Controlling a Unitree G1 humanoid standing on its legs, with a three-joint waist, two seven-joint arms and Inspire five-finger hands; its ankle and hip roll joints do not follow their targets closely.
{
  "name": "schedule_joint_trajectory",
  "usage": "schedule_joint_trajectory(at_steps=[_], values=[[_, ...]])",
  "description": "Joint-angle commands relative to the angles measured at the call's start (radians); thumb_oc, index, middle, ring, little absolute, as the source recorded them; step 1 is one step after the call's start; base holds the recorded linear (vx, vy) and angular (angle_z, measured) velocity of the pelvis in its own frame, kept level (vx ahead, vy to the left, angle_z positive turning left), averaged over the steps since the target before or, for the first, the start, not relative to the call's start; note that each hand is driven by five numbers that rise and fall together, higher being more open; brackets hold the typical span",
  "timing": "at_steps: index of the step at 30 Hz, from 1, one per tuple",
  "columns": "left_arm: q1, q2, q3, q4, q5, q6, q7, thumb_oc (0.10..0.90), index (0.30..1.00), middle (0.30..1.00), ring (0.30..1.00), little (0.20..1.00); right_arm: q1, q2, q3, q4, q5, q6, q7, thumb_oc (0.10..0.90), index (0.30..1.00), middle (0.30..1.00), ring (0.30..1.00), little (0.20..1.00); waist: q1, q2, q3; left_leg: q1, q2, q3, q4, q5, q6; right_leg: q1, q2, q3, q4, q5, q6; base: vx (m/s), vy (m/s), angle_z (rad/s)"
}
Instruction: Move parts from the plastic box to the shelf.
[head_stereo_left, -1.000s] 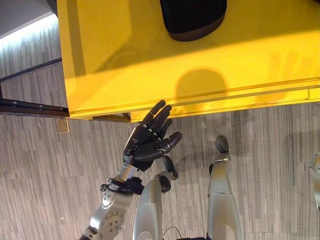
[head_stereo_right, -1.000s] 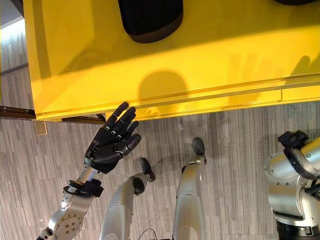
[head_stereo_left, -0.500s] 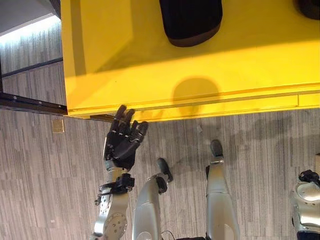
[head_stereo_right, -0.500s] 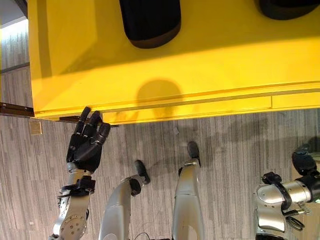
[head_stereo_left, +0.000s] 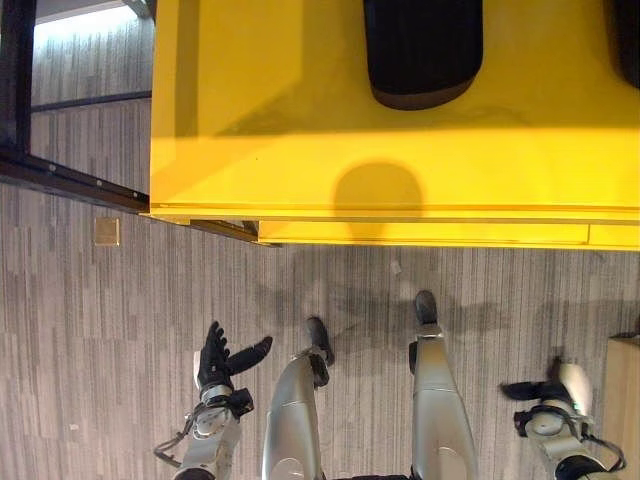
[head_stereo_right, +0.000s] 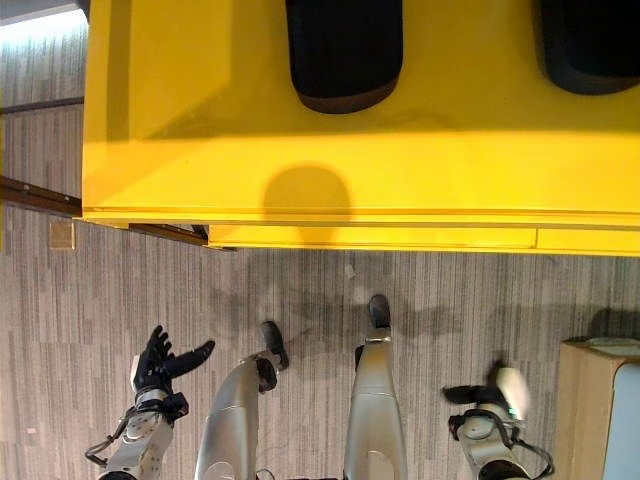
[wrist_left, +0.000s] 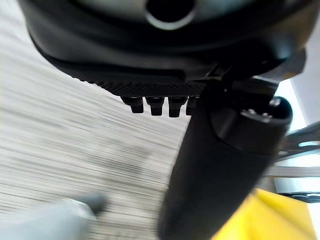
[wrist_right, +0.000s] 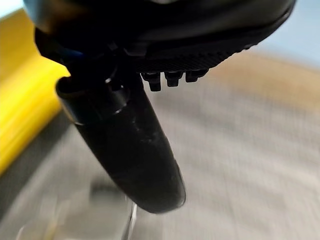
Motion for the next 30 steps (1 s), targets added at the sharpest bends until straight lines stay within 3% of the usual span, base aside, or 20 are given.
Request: schedule_joint_trajectory(at_steps=[1,3,6,11,17,18,19,21,25,28,30], values=[[0.04,0.069,0.028,0.046,0.047,0.013,-0.106,0.9,1.0,1.0,1.0,1.0,0.035,0.004,-0.092,0.118,-0.007,0.068,0.352,0.9,1.0,1.0,1.0,1.0,0.007,-0.038,-0.009,0.051,-0.023,-0.051,-0.049,-0.007,0.031,0.029,-0.032,-0.069,0.125,-0.123,-0.079,0.0,0.0,0.0],[0.032,0.047,0.002,0.089,0.067,0.057,-0.167,0.9,1.0,1.0,1.0,1.0,0.025,0.029,-0.064,0.162,-0.014,0.088,0.408,0.9,1.0,1.0,1.0,1.0,0.011,-0.026,-0.009,0.084,-0.026,-0.045,-0.072,0.002,0.03,0.054,-0.035,-0.067,0.109,-0.119,-0.079,0.04,0.051,0.02],[0.031,0.027,-0.013,0.145,0.082,0.086,-0.248,0.9,1.0,1.0,1.0,1.0,0.01,0.027,-0.072,0.173,0.001,0.096,0.376,0.9,1.0,1.0,1.0,1.0,0.005,-0.018,-0.009,0.13,-0.023,-0.031,-0.105,0.012,0.024,0.088,-0.043,-0.07,0.081,-0.11,-0.073,0.04,0.068,0.01],[0.041,0.023,-0.024,0.192,0.043,0.063,-0.294,0.9,1.0,1.0,1.0,1.0,-0.016,0.015,-0.099,0.171,0.018,0.104,0.28,0.9,1.0,1.0,1.0,1.0,-0.008,-0.021,-0.009,0.202,-0.006,-0.012,-0.16,0.028,0.012,0.148,-0.044,-0.066,0.018,-0.088,-0.063,0.04,0.019,-0.09],[0.041,0.03,-0.042,0.197,0.043,0.023,-0.318,0.9,1.0,1.0,1.0,1.0,-0.049,0.017,-0.121,0.145,-0.029,0.109,0.293,0.9,1.0,1.0,1.0,1.0,-0.013,-0.038,-0.04,0.305,0.012,0.007,-0.337,0.096,-0.015,0.228,-0.036,-0.065,-0.139,-0.024,-0.034,0.03,0.006,-0.06],[0.032,0.038,-0.038,0.184,0.067,-0.005,-0.3,0.9,1.0,1.0,1.0,1.0,-0.04,0.03,-0.109,0.145,-0.08,0.093,0.259,0.9,1.0,1.0,1.0,1.0,-0.007,-0.046,-0.067,0.338,0.02,0.023,-0.404,0.135,-0.022,0.251,-0.034,-0.072,-0.198,0.018,-0.029,-0.02,-0.032,-0.02],[0.028,0.047,-0.031,0.171,0.074,-0.036,-0.295,0.9,1.0,1.0,1.0,1.0,-0.03,0.033,-0.097,0.145,-0.095,0.006,0.171,0.9,1.0,1.0,1.0,1.0,-0.003,-0.051,-0.085,0.37,0.026,0.027,-0.437,0.145,-0.029,0.275,-0.037,-0.075,-0.225,0.028,-0.022,0.0,-0.038,0.01],[0.03,0.054,-0.018,0.134,0.076,-0.037,-0.315,0.9,1.0,1.0,1.0,1.0,-0.019,0.025,-0.09,0.113,-0.072,-0.012,0.141,0.9,1.0,1.0,1.0,1.0,-0.002,-0.061,-0.111,0.41,0.032,0.028,-0.47,0.149,-0.034,0.314,-0.035,-0.081,-0.262,0.036,-0.017,0.09,-0.018,0.04],[0.035,0.048,-0.036,0.01,0.131,-0.031,-0.409,0.9,1.0,1.0,1.0,1.0,0.017,0.03,-0.082,0.058,-0.092,-0.029,0.222,0.9,1.0,1.0,1.0,1.0,0.001,-0.085,-0.181,0.481,0.055,0.034,-0.525,0.173,-0.051,0.394,-0.024,-0.097,-0.333,0.064,-0.012,0.11,-0.029,0.03],[0.024,0.043,-0.063,-0.046,0.171,-0.014,-0.452,0.9,1.0,1.0,1.0,1.0,0.028,0.046,-0.054,0.06,-0.141,0.066,0.335,0.9,1.0,1.0,1.0,1.0,0.012,-0.107,-0.229,0.513,0.062,0.04,-0.544,0.182,-0.058,0.436,-0.021,-0.106,-0.363,0.078,-0.003,0.08,-0.056,0.0],[0.005,0.043,-0.092,-0.08,0.186,-0.001,-0.477,0.9,1.0,1.0,1.0,1.0,0.027,0.051,-0.034,0.084,-0.18,0.079,0.384,0.9,1.0,1.0,1.0,1.0,0.021,-0.117,-0.246,0.527,0.067,0.038,-0.543,0.181,-0.061,0.46,-0.02,-0.114,-0.368,0.077,-0.003,0.07,-0.076,0.05]])
